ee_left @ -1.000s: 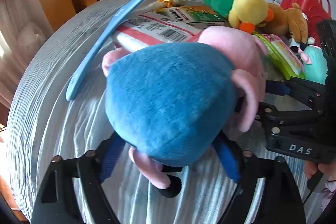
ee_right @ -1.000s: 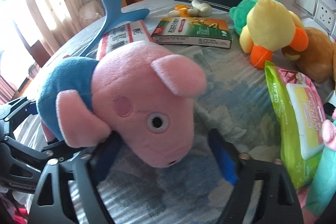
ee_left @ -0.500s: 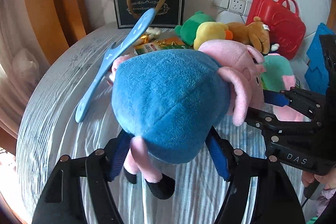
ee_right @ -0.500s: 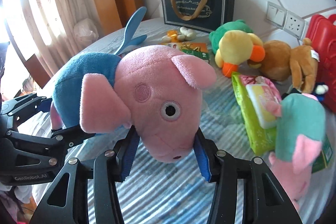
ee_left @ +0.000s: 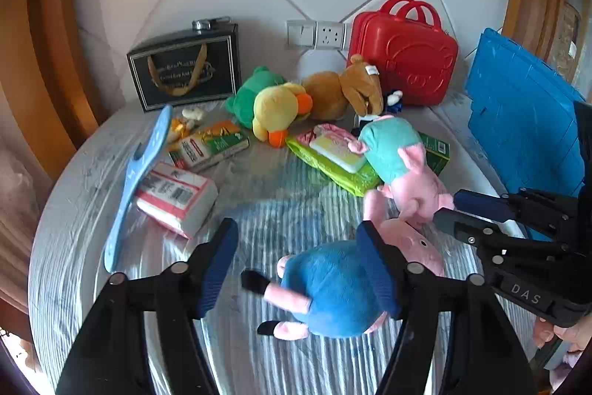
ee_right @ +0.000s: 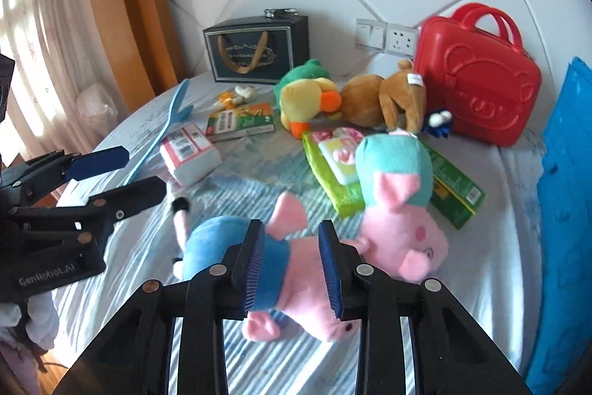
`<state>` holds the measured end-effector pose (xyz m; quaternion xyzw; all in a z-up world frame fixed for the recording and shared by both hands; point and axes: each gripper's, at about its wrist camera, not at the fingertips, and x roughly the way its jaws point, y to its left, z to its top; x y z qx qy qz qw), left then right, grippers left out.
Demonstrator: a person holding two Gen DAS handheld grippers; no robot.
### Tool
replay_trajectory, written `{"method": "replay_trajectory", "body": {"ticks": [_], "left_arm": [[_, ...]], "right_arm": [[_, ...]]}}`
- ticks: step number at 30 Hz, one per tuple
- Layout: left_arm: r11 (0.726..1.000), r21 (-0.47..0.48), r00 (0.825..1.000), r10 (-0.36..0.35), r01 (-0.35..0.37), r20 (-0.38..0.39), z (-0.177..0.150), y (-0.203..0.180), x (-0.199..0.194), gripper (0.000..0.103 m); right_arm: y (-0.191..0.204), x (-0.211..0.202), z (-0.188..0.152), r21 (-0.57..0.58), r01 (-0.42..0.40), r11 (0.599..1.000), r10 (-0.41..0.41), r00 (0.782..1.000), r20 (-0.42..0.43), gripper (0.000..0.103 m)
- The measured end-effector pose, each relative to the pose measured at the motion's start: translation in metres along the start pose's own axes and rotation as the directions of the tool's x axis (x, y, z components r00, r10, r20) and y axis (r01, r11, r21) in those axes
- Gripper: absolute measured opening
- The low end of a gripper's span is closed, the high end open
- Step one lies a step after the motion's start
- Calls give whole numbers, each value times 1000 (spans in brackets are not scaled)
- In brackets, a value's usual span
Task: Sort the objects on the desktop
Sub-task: 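Lift the blue-bodied pig plush off the bed with both tools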
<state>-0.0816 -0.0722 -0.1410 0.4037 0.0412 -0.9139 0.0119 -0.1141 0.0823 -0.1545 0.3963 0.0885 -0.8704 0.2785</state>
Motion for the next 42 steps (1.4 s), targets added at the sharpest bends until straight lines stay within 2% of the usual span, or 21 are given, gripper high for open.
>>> {"method": "replay_trajectory", "body": {"ticks": [1, 3, 4, 5, 7, 10, 11, 16, 20, 22, 25, 26, 29, 30, 31, 33, 37, 40, 42], "left_arm": [[1000, -10, 1000, -11, 10, -24, -4, 0, 6, 75], [1000, -5, 998, -23, 22, -64, -13, -5, 14, 75], [1000, 4, 996, -21, 22, -84, -19, -8, 18, 75], [1000, 12, 994, -19, 20, -105, -25, -11, 21, 75], [1000, 22, 991, -18, 21, -133, -39, -15, 24, 75], [999, 11, 983, -33, 35, -182, -58, -16, 30, 76], [999, 8, 978, -36, 38, -204, -63, -17, 35, 77], [1000, -13, 962, -4, 1, -271, -76, -19, 66, 78], [1000, -24, 959, -17, 11, -282, -76, -21, 81, 93], [1000, -23, 957, -5, -2, -289, -76, -20, 89, 93], [998, -62, 955, -28, 10, -294, -72, -10, 96, 103], [998, -65, 954, -42, 23, -298, -72, -9, 98, 103], [998, -46, 956, -59, 48, -287, -74, -10, 96, 103], [998, -34, 957, -59, 51, -285, -75, -11, 96, 103], [998, -25, 956, -62, 57, -286, -76, -14, 97, 103], [998, -7, 955, -55, 55, -291, -77, -20, 102, 99], [999, 27, 965, -30, 38, -260, -75, -28, 94, 81], [998, 44, 974, -28, 38, -223, -71, -31, 78, 69], [998, 51, 979, -29, 40, -203, -67, -35, 70, 68]], "right_arm": [[-5, -1, -9, 12, 19, 1000, -19, 1000, -10, 33], [-15, 2, -20, 47, 39, 998, -38, 999, -39, 45], [-21, 3, -25, 71, 44, 996, -41, 998, -51, 57], [-25, 5, -31, 88, 46, 995, -40, 997, -64, 61], [-29, 10, -41, 90, 35, 995, -27, 995, -92, 64], [-29, 18, -56, 73, 28, 997, -18, 991, -132, 87], [-29, 21, -60, 72, 22, 997, -11, 990, -140, 90], [-34, 37, -64, 91, -13, 996, 28, 986, -162, 90], [-34, 55, -61, 92, -45, 995, 62, 979, -192, 90], [-34, 64, -60, 94, -58, 994, 76, 976, -205, 90], [-41, 75, -58, 131, -85, 988, 112, 970, -214, 97], [-45, 78, -58, 151, -99, 984, 131, 967, -219, 100], [-49, 85, -58, 175, -127, 976, 166, 959, -228, 100], [-48, 85, -58, 167, -119, 979, 156, 961, -230, 96], [-47, 87, -58, 155, -111, 982, 145, 961, -235, 79], [-44, 92, -59, 167, -167, 972, 206, 947, -248, 64], [-33, 89, -59, 130, -136, 982, 166, 951, -260, 56], [-32, 75, -59, 115, -137, 984, 161, 960, -231, 52], [-32, 63, -59, 108, -141, 984, 160, 966, -202, 51]]}}
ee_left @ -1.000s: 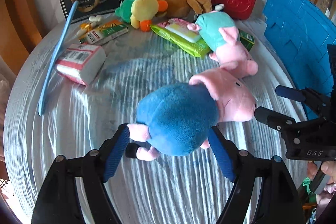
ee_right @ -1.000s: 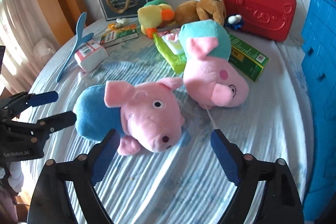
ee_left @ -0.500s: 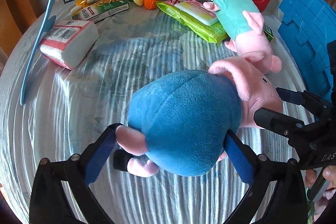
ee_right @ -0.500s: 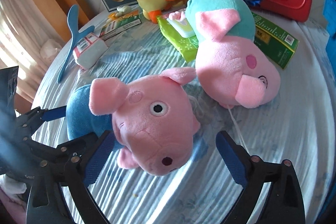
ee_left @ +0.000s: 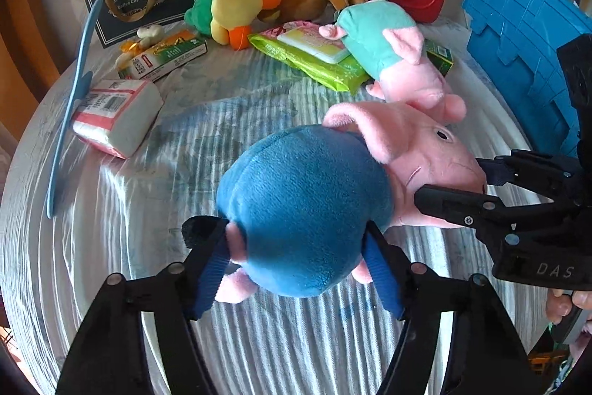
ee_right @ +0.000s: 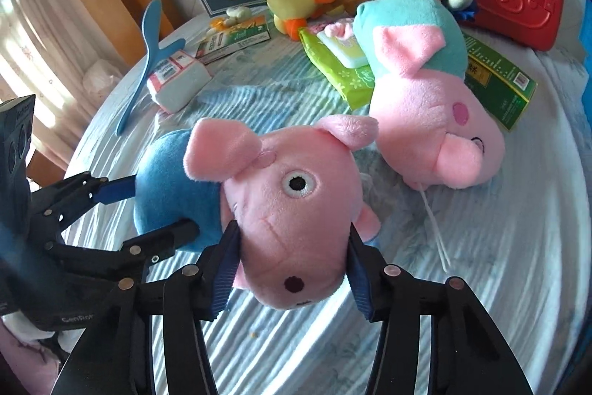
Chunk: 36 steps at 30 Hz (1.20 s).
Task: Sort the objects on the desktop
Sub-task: 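Lift the blue-bodied pig plush off the bed with both tools, then carry the pig plush over the blue crate and release both tools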
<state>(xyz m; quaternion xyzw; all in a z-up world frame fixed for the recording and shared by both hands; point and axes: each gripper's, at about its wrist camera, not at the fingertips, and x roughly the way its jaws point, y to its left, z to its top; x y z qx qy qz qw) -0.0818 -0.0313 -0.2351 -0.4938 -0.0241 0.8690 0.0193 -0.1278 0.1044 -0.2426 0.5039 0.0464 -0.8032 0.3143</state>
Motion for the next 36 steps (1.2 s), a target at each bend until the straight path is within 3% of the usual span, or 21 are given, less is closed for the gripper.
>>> {"method": "replay_trajectory", "body": {"ticks": [8, 12, 16, 22, 30, 34, 36], "left_arm": [[997, 71, 986, -1, -11, 167, 19, -29, -59, 67], [992, 126, 959, -21, -15, 284, 38, -55, -98, 67], [985, 173, 925, -79, 14, 373, 53, -85, -130, 67], [955, 286, 860, -207, 75, 466, 83, -147, -173, 67], [873, 464, 771, -398, 151, 497, 117, -267, -208, 67], [822, 538, 745, -475, 186, 468, 127, -333, -213, 67], [799, 567, 741, -503, 202, 445, 132, -365, -212, 67]], "right_arm": [[3, -63, 3, -20, 26, 999, -23, 989, 146, 49], [3, -116, 9, -27, 67, 997, -57, 963, 264, 49], [-2, -170, 8, -19, 139, 990, -123, 923, 364, 49], [-23, -252, 0, 60, 263, 963, -260, 843, 471, 49], [-78, -355, -30, 243, 399, 885, -464, 698, 545, 49], [-115, -394, -48, 331, 457, 825, -563, 627, 538, 49], [-135, -410, -59, 371, 476, 797, -603, 599, 527, 49]]}}
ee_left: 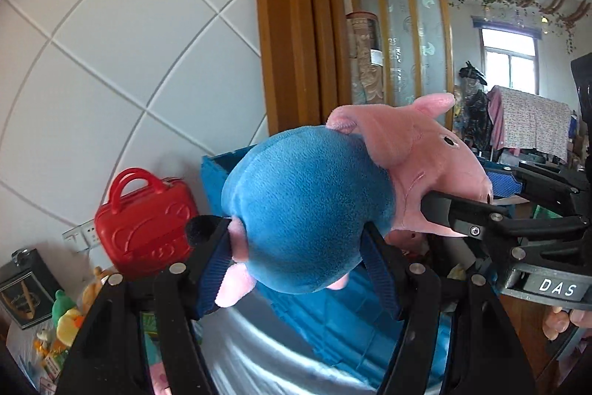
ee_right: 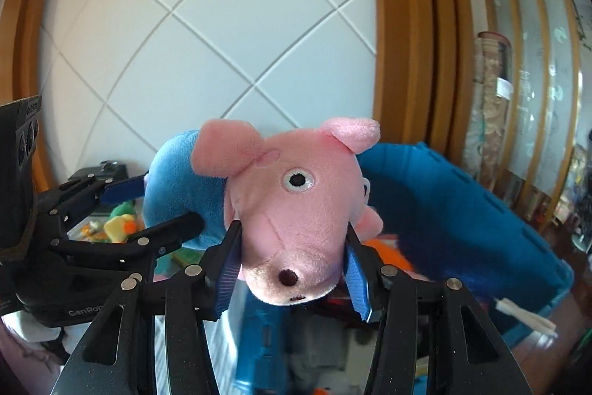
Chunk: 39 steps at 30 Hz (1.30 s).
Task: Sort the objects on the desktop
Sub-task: 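Carry the pig plush over the blue crate and release both tools, then move both tools back to the green-bodied pink pig plush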
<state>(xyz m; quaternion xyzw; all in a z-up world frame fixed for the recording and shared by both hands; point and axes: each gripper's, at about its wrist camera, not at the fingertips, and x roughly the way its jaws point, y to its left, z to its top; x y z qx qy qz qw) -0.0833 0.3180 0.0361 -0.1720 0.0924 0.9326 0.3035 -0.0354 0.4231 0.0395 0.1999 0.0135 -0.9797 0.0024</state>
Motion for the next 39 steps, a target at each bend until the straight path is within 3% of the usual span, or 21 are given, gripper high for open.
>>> {"method": "replay_trajectory", "body": {"ticks": [10, 13, 18, 20, 21, 26, 30, 34, 39], "left_arm": [[991, 91, 993, -91, 98, -76, 29, -93, 78, 67], [988, 129, 996, -78, 83, -47, 39, -102, 77, 67], [989, 143, 998, -27, 35, -61, 42, -102, 78, 69], [992, 125, 998, -13, 21, -67, 40, -100, 78, 80], [993, 119, 998, -4, 12, -66, 37, -97, 77, 80], [997, 72, 999, 21, -17, -49, 33, -76, 60, 81], [998, 33, 998, 63, -62, -25, 22, -54, 32, 86], [992, -6, 992, 129, -129, -3, 6, -27, 1, 99], [973, -68, 975, 221, -222, -12, -17, 17, -33, 100]], "right_arm": [[-109, -1, -15, 85, 143, 986, -140, 989, -46, 49], [-130, 0, -23, 109, 152, 982, -146, 987, -63, 49], [-144, 4, -33, 132, 193, 972, -182, 979, -90, 49], [-145, 4, -33, 123, 239, 963, -230, 969, -85, 55], [-143, 4, -32, 117, 251, 961, -242, 967, -84, 58], [-135, 1, -28, 110, 281, 953, -273, 959, -78, 96], [-118, -7, -27, 110, 265, 958, -260, 964, -54, 103], [-92, -16, -23, 102, 235, 967, -233, 972, -28, 103], [-46, -22, -17, 70, 147, 987, -149, 989, 13, 103]]}}
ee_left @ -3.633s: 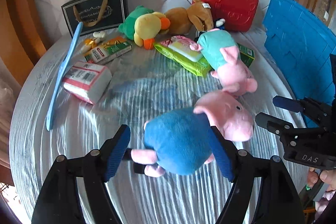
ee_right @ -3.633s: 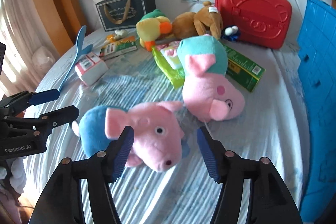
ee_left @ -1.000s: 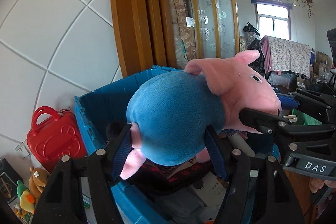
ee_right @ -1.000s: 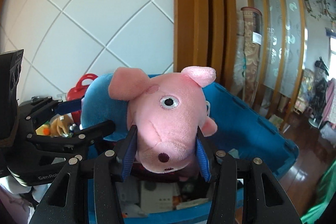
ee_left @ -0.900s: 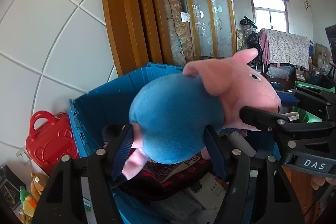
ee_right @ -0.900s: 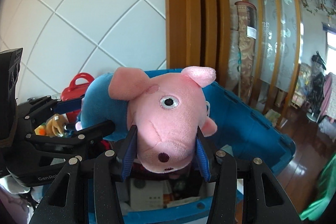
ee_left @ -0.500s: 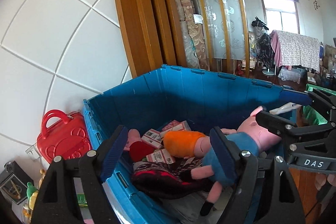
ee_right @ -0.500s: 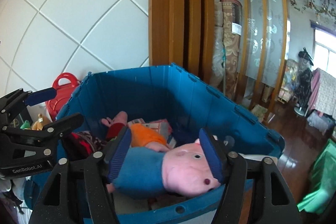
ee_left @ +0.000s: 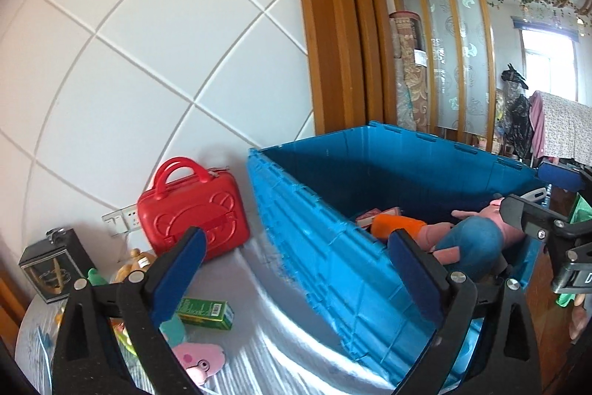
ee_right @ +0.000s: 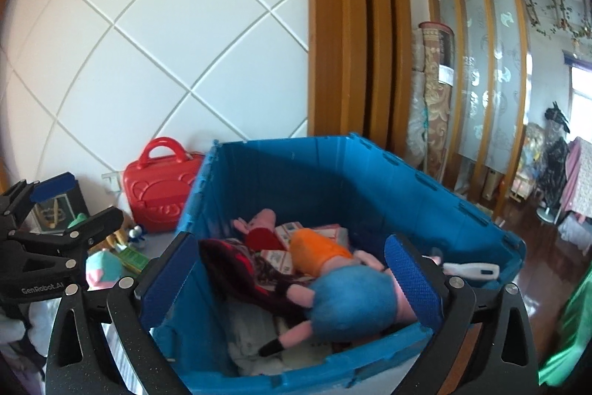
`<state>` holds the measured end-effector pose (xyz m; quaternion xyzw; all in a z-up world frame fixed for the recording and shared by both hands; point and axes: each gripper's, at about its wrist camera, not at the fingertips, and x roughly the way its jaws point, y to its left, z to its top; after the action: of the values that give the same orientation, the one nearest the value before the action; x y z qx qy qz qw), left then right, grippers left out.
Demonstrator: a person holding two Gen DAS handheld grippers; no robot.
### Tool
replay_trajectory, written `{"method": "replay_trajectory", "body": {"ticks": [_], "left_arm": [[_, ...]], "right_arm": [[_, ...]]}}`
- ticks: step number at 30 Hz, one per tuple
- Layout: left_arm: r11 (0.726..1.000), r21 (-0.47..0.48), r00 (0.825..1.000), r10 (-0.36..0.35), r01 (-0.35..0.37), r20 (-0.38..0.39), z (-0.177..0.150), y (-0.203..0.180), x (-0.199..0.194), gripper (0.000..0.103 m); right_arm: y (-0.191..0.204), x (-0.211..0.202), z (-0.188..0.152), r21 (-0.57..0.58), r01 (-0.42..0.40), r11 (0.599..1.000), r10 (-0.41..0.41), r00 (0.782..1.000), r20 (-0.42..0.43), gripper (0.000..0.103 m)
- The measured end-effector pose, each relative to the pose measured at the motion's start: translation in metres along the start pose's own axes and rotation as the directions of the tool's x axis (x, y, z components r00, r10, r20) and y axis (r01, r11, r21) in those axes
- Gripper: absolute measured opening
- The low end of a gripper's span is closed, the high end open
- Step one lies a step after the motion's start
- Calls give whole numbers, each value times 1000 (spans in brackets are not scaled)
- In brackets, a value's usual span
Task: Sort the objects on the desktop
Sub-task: 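Move both tools back to the green-bodied pink pig plush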
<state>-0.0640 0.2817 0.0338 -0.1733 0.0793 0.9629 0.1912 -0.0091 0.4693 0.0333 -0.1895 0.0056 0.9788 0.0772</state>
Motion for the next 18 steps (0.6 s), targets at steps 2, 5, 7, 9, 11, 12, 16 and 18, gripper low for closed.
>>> {"method": "replay_trajectory", "body": {"ticks": [2, 5, 7, 9, 11, 12, 16, 18], "left_arm": [[999, -36, 1000, 29, -30, -9, -9, 23, -8, 100], [994, -75, 997, 75, -76, -22, -23, 56, -18, 100], [989, -90, 993, 114, -117, -39, -34, 77, -22, 100], [982, -101, 987, 151, -157, -62, -45, 98, -26, 100], [974, -112, 978, 188, -198, -89, -57, 117, -29, 100], [970, -113, 973, 205, -217, -106, -63, 126, -30, 100], [949, -126, 948, 264, -288, -179, -88, 162, -29, 100], [940, -137, 936, 281, -313, -210, -101, 178, -27, 100]], "right_arm": [[23, -4, 1, -24, -45, 999, 45, 999, 14, 103], [57, -6, 3, -57, -109, 992, 111, 994, 21, 103], [79, -4, 2, -79, -152, 985, 154, 988, 18, 103], [100, -1, 1, -98, -194, 976, 196, 981, 8, 103], [119, 6, -3, -109, -235, 966, 235, 972, -11, 103], [130, 10, -5, -115, -256, 960, 255, 967, -25, 103], [169, 36, -17, -134, -318, 939, 308, 947, -91, 103], [186, 54, -25, -130, -344, 930, 326, 935, -137, 103]]}}
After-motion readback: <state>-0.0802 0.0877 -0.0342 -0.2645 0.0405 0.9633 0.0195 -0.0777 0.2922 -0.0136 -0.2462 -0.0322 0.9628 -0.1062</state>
